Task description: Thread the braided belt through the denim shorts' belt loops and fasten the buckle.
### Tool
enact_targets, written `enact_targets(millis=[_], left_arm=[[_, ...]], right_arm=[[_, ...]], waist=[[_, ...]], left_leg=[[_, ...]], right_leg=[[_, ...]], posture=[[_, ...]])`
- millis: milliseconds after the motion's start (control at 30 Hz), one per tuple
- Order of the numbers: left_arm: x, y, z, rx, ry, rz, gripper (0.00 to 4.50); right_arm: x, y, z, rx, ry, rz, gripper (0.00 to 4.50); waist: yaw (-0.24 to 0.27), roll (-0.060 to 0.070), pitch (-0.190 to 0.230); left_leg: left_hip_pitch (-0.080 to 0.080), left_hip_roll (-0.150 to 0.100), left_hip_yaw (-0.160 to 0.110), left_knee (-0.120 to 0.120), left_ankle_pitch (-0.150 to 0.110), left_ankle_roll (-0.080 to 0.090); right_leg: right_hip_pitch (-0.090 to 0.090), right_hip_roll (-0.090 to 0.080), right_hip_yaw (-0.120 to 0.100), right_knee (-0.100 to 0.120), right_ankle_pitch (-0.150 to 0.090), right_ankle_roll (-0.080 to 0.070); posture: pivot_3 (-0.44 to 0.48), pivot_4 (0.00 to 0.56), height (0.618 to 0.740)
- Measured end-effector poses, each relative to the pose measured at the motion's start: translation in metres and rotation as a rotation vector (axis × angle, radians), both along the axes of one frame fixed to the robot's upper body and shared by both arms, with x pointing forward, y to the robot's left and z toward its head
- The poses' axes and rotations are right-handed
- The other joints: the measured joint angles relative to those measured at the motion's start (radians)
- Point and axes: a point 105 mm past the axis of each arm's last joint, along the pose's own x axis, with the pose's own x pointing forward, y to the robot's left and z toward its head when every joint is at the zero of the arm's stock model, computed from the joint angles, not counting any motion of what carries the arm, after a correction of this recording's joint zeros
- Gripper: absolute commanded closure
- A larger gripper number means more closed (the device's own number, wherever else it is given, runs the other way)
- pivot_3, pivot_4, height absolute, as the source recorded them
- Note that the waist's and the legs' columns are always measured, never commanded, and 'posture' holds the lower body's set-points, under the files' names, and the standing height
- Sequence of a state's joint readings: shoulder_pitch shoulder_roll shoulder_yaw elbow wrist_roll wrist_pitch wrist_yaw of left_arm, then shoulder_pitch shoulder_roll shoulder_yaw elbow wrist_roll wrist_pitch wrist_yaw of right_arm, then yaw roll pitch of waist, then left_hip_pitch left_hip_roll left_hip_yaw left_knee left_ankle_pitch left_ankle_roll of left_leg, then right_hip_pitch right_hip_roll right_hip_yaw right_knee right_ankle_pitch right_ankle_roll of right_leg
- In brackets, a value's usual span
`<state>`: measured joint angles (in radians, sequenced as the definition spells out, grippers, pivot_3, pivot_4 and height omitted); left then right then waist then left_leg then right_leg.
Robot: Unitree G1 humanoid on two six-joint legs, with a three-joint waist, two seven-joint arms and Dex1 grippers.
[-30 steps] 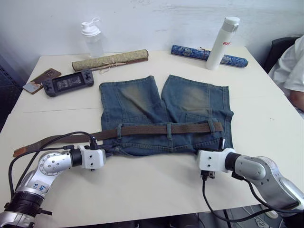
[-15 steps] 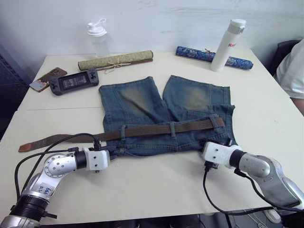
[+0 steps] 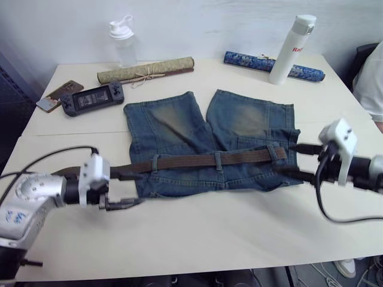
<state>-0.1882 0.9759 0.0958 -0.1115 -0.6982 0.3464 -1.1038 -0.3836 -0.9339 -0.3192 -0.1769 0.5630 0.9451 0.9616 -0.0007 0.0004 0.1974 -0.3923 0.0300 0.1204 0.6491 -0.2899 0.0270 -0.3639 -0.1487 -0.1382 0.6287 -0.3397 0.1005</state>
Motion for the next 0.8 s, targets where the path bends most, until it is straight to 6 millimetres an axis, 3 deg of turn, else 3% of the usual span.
enact_targets(millis=[33, 100, 200, 267, 367, 567, 800], left_arm=[[0.016, 0.007, 0.008, -0.058, 0.025, 0.053, 0.98], [0.035, 0.015, 0.013, -0.113, 0.051, 0.120, 0.98], [0.056, 0.017, -0.004, -0.153, 0.141, 0.189, 0.98], [0.061, 0.009, -0.017, -0.176, 0.215, 0.183, 0.98], [0.069, 0.000, -0.019, -0.183, 0.255, 0.160, 0.98], [0.083, -0.008, -0.026, -0.179, 0.313, 0.163, 0.98], [0.082, -0.015, -0.038, -0.125, 0.336, 0.127, 0.98]], right_arm=[[0.018, -0.008, 0.005, 0.074, 0.027, -0.086, 0.05], [0.033, -0.014, 0.004, 0.112, 0.074, -0.167, 0.05], [0.044, -0.014, -0.023, 0.124, 0.212, -0.231, 0.05], [0.046, -0.015, -0.038, 0.133, 0.292, -0.250, 0.05], [0.050, -0.013, -0.034, 0.166, 0.318, -0.252, 0.05], [0.046, -0.003, -0.034, 0.252, 0.398, -0.186, 0.05], [0.042, 0.003, -0.039, 0.251, 0.433, -0.134, 0.05]], waist=[[-0.001, 0.000, 0.000], [-0.002, 0.000, 0.000], [-0.001, -0.001, 0.000], [-0.001, -0.001, 0.000], [-0.001, -0.002, 0.000], [-0.002, -0.003, 0.001], [-0.002, -0.003, 0.001]], left_leg=[[-0.001, -0.001, 0.001, 0.001, 0.001, 0.000], [-0.006, -0.002, 0.003, 0.000, 0.002, 0.001], [-0.014, -0.002, 0.005, 0.001, 0.005, 0.001], [-0.017, -0.003, 0.006, 0.000, 0.004, 0.002], [-0.031, -0.002, 0.006, 0.008, 0.004, 0.002], [-0.029, -0.001, 0.006, 0.015, 0.007, 0.004], [-0.030, -0.002, 0.007, 0.015, 0.007, 0.004]], right_leg=[[-0.001, 0.000, 0.000, 0.002, 0.000, 0.000], [-0.008, 0.001, 0.001, 0.003, 0.000, 0.001], [-0.015, 0.007, -0.002, 0.009, 0.001, 0.001], [-0.019, 0.008, -0.006, 0.009, 0.001, 0.002], [-0.030, 0.009, -0.006, 0.011, 0.001, 0.003], [-0.029, 0.009, -0.003, 0.021, 0.002, 0.004], [-0.031, 0.009, -0.001, 0.022, 0.002, 0.004]], posture=[[0.000, 0.150, 0.717], [0.000, 0.150, 0.717], [0.000, 0.150, 0.717], [0.000, 0.150, 0.717], [0.000, 0.150, 0.717], [0.000, 0.150, 0.717], [0.000, 0.150, 0.717]])
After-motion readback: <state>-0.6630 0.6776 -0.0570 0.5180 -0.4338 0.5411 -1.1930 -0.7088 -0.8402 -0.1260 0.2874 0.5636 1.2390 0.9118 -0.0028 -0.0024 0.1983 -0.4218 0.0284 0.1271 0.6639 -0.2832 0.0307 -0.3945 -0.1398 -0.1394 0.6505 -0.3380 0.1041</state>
